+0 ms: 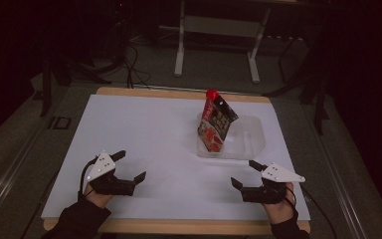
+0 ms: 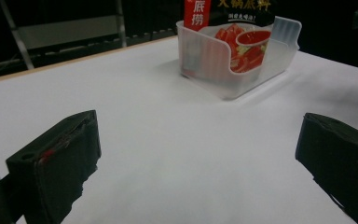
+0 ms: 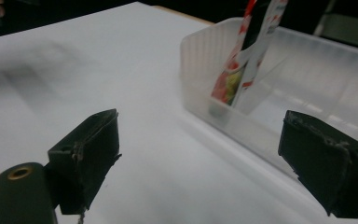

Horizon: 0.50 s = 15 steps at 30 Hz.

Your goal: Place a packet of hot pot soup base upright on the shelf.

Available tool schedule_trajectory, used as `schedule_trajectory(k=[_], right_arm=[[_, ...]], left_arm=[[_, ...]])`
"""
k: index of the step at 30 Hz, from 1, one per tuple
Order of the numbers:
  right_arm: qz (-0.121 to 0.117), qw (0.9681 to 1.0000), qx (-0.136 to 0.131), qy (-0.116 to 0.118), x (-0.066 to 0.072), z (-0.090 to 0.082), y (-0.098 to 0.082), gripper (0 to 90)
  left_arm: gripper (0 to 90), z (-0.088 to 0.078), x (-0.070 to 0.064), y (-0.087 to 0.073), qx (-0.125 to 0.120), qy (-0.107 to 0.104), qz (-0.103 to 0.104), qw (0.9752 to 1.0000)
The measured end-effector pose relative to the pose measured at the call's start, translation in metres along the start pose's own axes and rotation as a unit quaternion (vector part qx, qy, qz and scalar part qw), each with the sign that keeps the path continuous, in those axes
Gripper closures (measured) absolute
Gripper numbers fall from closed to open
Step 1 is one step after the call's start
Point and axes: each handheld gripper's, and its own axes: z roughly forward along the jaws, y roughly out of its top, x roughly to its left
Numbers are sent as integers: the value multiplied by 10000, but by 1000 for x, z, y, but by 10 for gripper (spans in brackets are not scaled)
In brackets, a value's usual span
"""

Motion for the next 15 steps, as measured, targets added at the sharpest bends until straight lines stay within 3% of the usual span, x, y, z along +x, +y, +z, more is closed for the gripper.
schedule_trajectory(k=[15], right_arm=[[-54, 9999, 85, -6, 0, 4, -4, 133]], left_arm=[[0, 4, -4, -5, 36, -95, 43, 9999]])
